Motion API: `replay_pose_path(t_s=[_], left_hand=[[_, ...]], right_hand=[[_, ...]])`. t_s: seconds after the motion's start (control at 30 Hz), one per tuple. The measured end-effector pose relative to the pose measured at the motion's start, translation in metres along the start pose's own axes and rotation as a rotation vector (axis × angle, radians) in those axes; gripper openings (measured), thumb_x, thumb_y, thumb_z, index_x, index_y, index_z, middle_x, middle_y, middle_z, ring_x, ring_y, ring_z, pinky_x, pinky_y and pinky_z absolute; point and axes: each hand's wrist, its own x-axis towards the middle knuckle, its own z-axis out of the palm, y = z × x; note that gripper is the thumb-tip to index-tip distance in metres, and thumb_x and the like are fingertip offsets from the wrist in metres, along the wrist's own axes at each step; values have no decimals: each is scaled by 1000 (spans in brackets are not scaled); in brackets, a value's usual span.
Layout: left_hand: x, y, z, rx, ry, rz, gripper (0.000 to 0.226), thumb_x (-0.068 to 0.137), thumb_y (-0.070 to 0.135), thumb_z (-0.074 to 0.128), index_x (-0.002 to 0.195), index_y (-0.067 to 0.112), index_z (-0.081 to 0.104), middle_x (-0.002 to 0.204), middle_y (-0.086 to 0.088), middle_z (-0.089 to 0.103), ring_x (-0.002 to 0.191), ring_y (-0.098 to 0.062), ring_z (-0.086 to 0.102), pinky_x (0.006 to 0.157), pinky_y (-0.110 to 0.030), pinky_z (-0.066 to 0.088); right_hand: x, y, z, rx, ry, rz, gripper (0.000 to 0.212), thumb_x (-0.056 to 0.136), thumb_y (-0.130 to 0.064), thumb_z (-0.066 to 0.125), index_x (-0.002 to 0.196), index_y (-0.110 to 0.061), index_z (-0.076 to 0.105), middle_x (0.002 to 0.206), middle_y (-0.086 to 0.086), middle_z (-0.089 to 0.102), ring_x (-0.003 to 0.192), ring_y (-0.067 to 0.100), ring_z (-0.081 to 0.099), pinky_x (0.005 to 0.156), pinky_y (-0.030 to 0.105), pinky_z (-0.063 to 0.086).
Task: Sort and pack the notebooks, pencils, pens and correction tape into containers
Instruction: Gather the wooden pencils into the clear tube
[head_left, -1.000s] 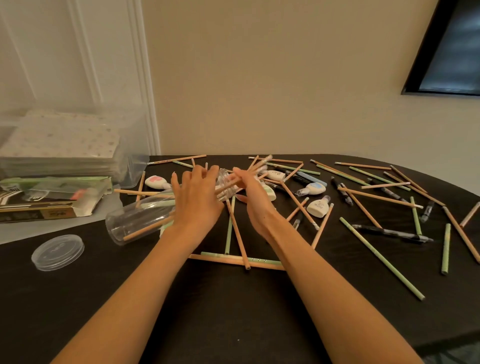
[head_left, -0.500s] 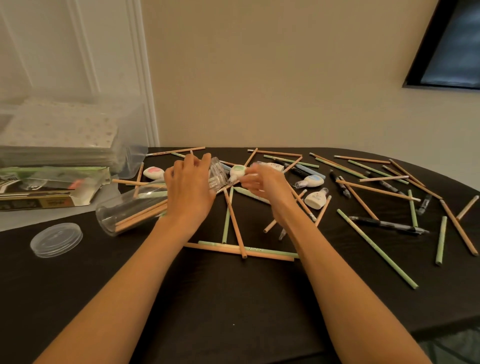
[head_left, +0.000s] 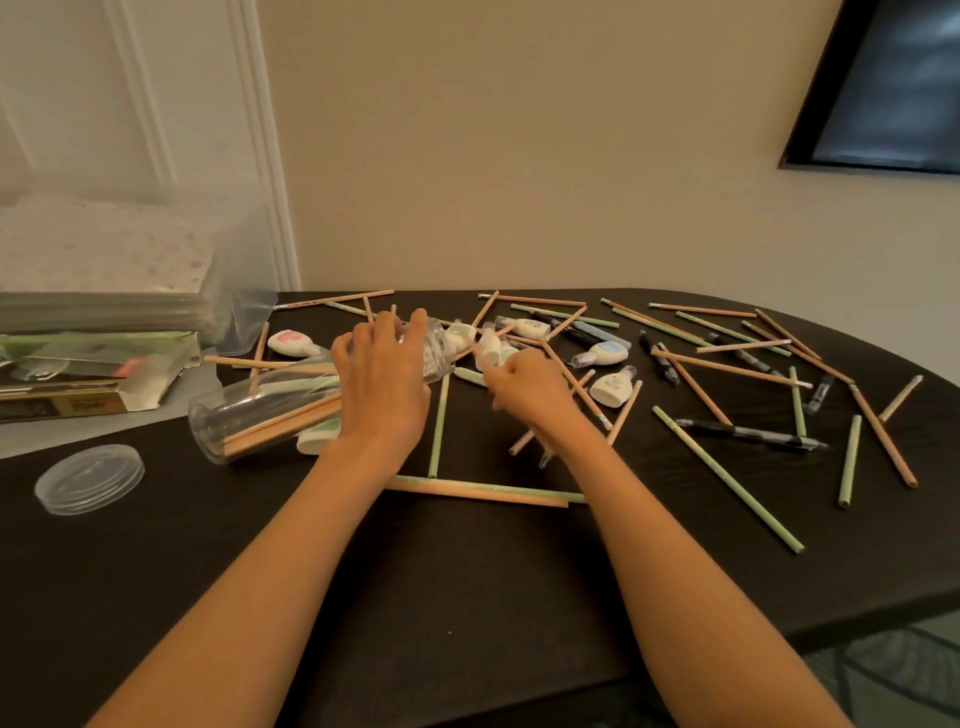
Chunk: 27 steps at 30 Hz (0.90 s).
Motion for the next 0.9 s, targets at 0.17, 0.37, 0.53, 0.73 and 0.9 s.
replay_pose_path(t_s=[0.17,0.37,0.53,0.73,0.9], left_hand=[[2,23,10,23,-1,57,70,87,10,60,145,22,23,139,-8,35,129,-26,31,109,-41,20],[7,18,12,44,3,28,71,86,9,61,145,22,24,139,-8,36,129,-27,32,108,-40,22],[7,2,-4,44,79,-75,68,85,6,60,143,21,29,135,-11,39,127,-29,33,107,-42,21],[-4,-18,-28,25,186,-233,65,83,-1,58,140,20,35,134,-14,40,127,-32,33,107,-44,19],[-15,-26,-29,5,180,-299,66,81,-2,59,140,18,37,133,-14,40,127,-32,33,107,-43,18]], right_hand=[[9,39,-41,-61,241,74,24,98,-19,39,111,-8,55,108,13,62,100,29,58,90,45,47],[-6,37,-46,50,-111,-26,13,90,-16,56,95,-8,65,82,5,61,66,9,53,57,19,41],[-28,15,-43,112,-565,-74,2,86,-12,62,86,-10,63,74,1,59,47,4,42,43,13,34],[-50,4,-28,-55,-670,-178,7,82,-16,68,87,-12,67,79,-3,59,65,6,47,54,16,37],[-63,-12,-15,-272,-624,-299,8,81,-18,70,77,-16,63,83,-5,59,82,8,52,73,22,43]])
